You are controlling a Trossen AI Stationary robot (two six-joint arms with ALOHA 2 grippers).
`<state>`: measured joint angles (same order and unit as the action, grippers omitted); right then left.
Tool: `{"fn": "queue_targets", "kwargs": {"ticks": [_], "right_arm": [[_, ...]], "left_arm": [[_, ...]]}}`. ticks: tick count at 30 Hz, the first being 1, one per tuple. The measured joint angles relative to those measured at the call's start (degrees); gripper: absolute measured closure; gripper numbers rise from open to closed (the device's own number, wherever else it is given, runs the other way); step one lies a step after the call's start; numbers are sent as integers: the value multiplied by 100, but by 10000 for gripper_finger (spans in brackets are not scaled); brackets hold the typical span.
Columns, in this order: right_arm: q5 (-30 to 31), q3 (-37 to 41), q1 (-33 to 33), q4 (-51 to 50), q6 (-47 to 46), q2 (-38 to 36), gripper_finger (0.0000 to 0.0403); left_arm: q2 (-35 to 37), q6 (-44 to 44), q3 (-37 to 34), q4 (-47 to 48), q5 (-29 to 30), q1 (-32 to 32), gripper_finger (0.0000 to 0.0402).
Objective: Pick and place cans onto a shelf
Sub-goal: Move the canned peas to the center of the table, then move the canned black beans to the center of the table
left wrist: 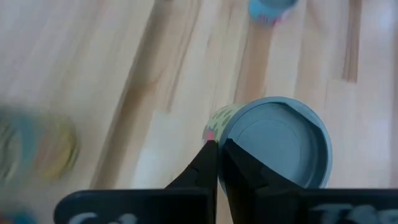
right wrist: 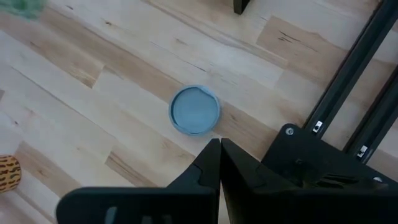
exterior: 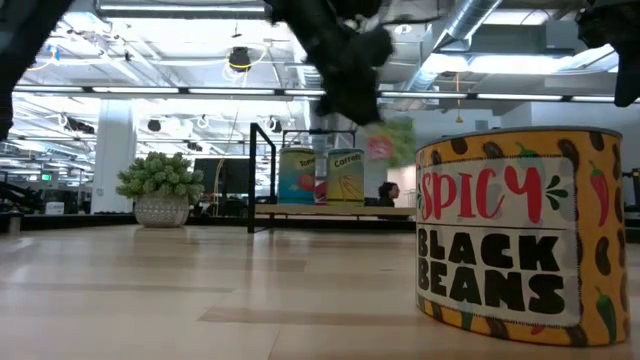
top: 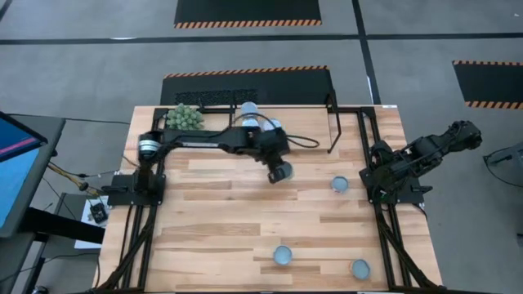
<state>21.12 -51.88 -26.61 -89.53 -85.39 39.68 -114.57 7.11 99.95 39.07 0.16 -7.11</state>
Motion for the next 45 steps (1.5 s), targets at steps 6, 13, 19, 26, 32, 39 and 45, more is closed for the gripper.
{"fn": "queue_targets", "kwargs": {"ticks": [6,13,19,26,32,39,45], "right_arm": [[4,0,0,-1,32,4,367],[35,0,0,-1,37,0,367],[31,0,0,5,35,0,367],[35,0,0,77,34,0,367],[42,0,0,176,35,2,367],[64,0,0,968,1101,4,367],[-1029,-7,-92,2422,2234,324,371]], "left_arm": [[-862,-203,905,197,-133,-3,401],[-1596,-438,1364,396,-139,-4,401],[-1702,-436,1321,321,-99,0,401],[-1695,-463,1326,365,-131,-104,368],[-1648,-318,1324,100,-166,-242,316],[-1614,-60,2358,681,-1236,-75,287],[-1610,-148,2749,1748,-1073,717,286]]}}
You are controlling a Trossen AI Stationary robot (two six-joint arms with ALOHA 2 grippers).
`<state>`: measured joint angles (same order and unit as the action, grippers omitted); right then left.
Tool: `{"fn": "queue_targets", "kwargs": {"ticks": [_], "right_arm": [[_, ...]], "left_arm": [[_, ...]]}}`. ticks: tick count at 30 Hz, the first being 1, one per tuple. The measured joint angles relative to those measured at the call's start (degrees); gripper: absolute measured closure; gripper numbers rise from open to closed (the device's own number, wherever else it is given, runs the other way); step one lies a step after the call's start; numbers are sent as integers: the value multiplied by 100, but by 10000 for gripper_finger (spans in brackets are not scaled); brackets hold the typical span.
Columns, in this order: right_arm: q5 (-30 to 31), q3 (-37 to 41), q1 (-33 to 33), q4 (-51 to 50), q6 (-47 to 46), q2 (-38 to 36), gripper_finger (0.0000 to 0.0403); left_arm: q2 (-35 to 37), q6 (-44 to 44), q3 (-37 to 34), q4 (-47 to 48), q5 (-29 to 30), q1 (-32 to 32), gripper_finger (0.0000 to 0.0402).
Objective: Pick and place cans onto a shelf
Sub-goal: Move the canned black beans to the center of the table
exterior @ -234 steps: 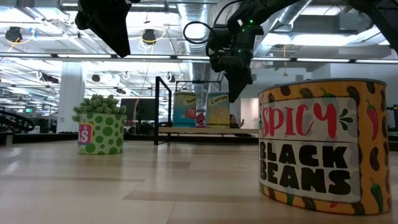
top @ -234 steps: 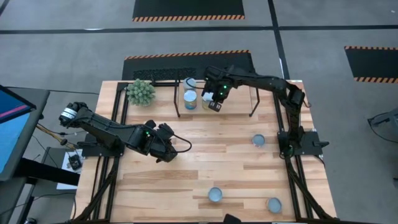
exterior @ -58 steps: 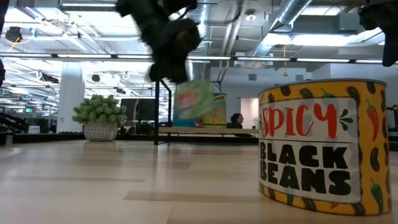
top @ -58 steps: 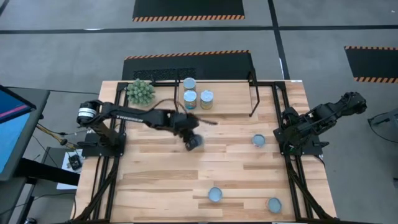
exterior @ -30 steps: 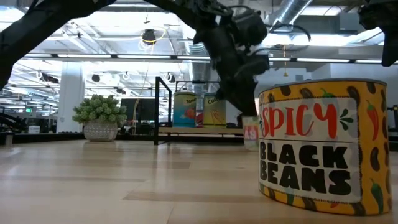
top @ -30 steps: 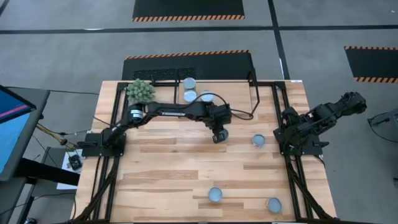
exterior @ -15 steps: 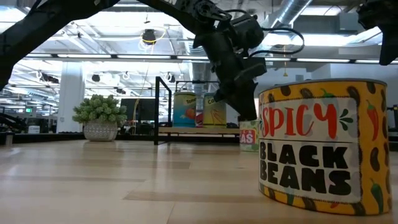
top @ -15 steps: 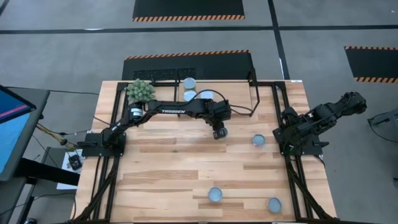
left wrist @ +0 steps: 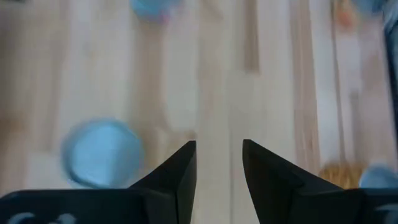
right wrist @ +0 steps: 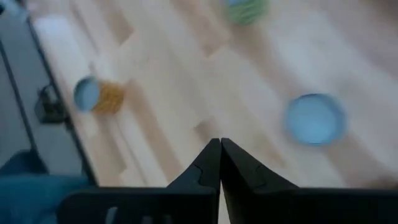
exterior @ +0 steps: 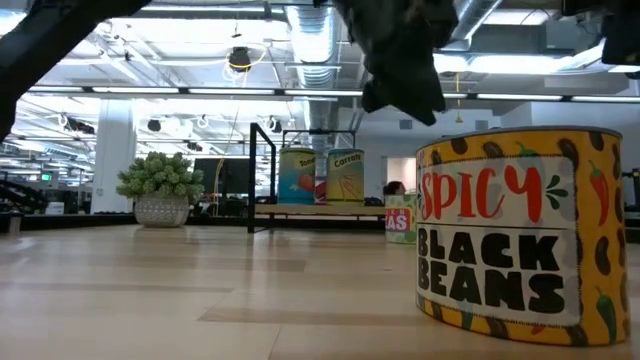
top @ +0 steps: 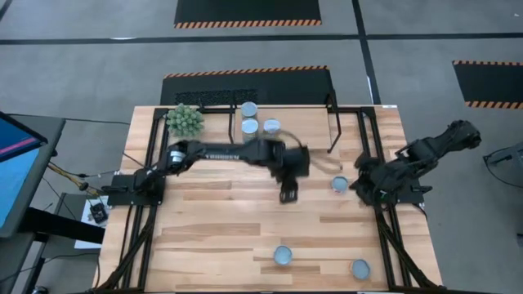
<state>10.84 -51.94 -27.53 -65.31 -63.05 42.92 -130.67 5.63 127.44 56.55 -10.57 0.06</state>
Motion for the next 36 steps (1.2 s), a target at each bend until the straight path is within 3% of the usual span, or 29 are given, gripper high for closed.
{"fn": "queue_targets", "kwargs": {"ticks": [7,14,21,28,36], "right_arm": [[-535,4,-1026,227,-600,1390,394],[-633,4,-2478,738,-2421,2715,371],[-645,4,-3437,1459,-4253,3518,373],[-639,4,-3928,1984,-5389,3968,386],[-605,8,-3982,2489,-5366,4432,375]], "left_arm": [[-6,302,-2,358,678,1020,285],[-67,526,-2,109,1094,1754,285],[-76,666,-4,-141,1303,1906,285],[-72,579,-296,-725,1444,2023,285],[-74,461,-402,-852,1434,2055,285]]}}
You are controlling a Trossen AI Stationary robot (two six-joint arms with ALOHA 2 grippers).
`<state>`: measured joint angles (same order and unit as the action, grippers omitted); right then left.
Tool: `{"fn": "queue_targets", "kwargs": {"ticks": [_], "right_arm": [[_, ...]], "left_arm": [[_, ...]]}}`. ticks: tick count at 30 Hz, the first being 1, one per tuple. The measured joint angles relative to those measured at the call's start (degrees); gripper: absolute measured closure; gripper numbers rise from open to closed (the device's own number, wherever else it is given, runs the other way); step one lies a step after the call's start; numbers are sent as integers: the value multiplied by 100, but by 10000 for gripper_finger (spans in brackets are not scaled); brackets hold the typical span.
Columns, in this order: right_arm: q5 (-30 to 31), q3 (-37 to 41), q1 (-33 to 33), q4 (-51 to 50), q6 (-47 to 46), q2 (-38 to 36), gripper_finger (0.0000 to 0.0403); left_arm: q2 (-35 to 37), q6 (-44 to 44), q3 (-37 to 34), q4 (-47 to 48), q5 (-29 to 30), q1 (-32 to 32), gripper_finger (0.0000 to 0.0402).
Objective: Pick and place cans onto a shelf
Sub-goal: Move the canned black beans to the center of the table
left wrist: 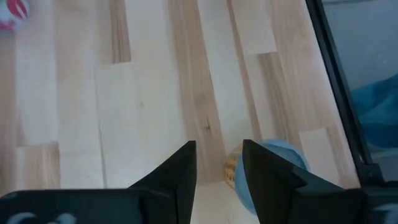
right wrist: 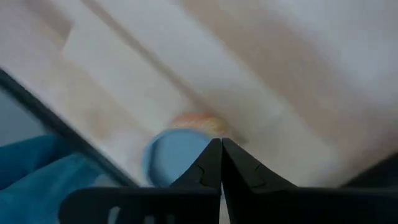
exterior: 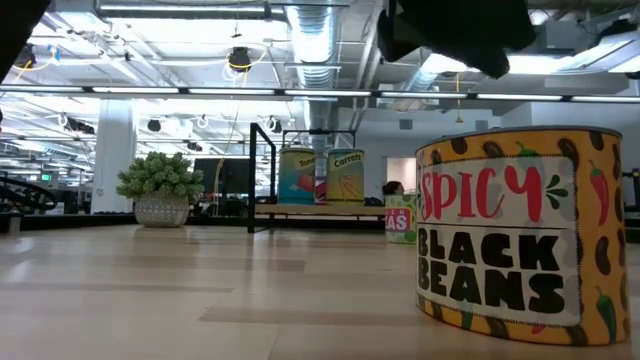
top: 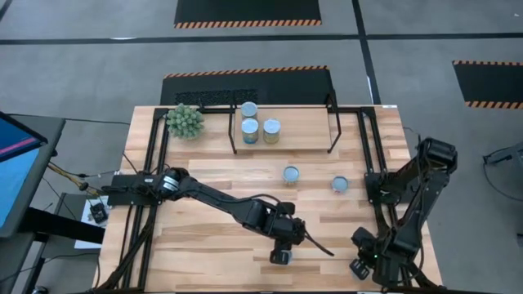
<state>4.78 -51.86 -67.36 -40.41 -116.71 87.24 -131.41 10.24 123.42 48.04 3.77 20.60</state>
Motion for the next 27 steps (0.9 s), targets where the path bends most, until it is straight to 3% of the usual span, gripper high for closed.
{"fn": "queue_targets", "kwargs": {"ticks": [17,27], "right_arm": [[-60,-1,-15,715,-52,12,376],[-63,-1,-12,595,-45,19,387]], "left_arm": [[-280,-164,5,-547,-248,15,285],[-280,-241,4,-513,-996,66,285]]}}
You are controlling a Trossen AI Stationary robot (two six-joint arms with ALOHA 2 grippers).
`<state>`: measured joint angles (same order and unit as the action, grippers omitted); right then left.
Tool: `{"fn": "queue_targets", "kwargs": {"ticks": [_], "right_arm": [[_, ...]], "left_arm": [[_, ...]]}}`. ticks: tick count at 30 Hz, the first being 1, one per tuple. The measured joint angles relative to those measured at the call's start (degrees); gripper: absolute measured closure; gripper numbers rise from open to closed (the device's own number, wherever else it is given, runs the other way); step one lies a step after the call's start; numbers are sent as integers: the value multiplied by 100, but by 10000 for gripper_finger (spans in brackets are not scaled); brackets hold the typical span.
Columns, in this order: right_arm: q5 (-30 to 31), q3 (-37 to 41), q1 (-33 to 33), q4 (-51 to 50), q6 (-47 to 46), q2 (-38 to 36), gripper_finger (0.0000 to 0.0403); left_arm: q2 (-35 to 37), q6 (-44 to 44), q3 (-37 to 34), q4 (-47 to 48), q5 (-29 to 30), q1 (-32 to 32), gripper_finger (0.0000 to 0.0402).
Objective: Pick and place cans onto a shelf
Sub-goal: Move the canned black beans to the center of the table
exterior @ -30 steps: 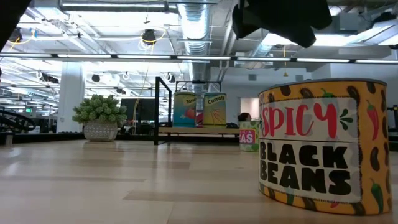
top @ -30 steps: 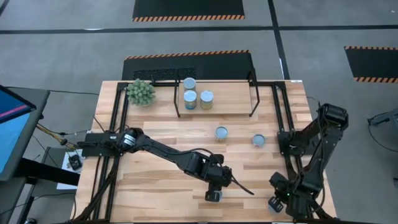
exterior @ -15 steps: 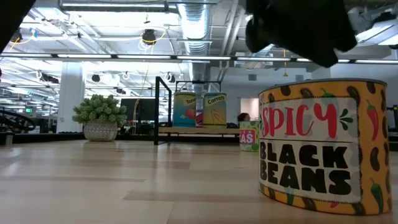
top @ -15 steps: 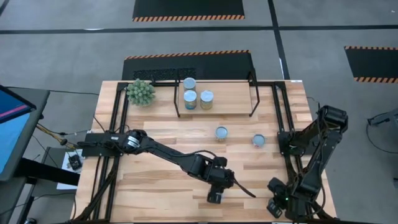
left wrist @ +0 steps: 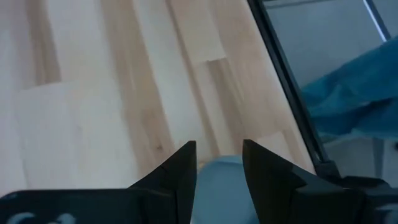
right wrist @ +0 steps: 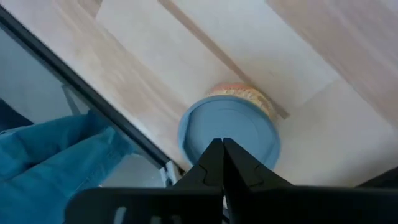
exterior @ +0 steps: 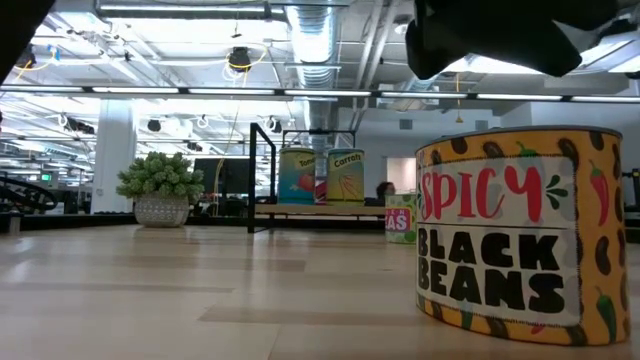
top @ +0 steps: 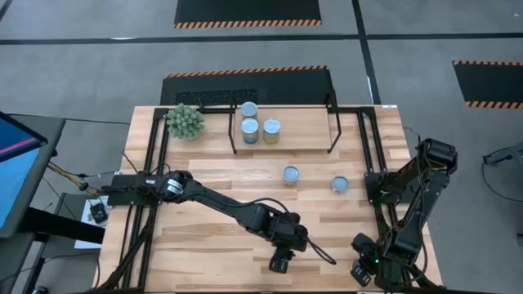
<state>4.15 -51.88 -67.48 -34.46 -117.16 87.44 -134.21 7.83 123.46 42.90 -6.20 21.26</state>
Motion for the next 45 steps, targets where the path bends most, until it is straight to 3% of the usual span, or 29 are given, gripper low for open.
{"fn": "queue_targets", "kwargs": {"ticks": [22,30,34,45], "right_arm": [[-189,0,13,0,59,2,381],[-187,0,13,0,55,2,384],[-187,0,13,0,52,3,378],[-155,0,15,-90,-27,4,385]], "left_arm": [[-279,337,-3,663,-755,49,288],[-352,296,-4,638,-679,-22,358],[-352,153,-4,824,-364,-117,395],[-393,90,-3,1296,6,-388,400]]}}
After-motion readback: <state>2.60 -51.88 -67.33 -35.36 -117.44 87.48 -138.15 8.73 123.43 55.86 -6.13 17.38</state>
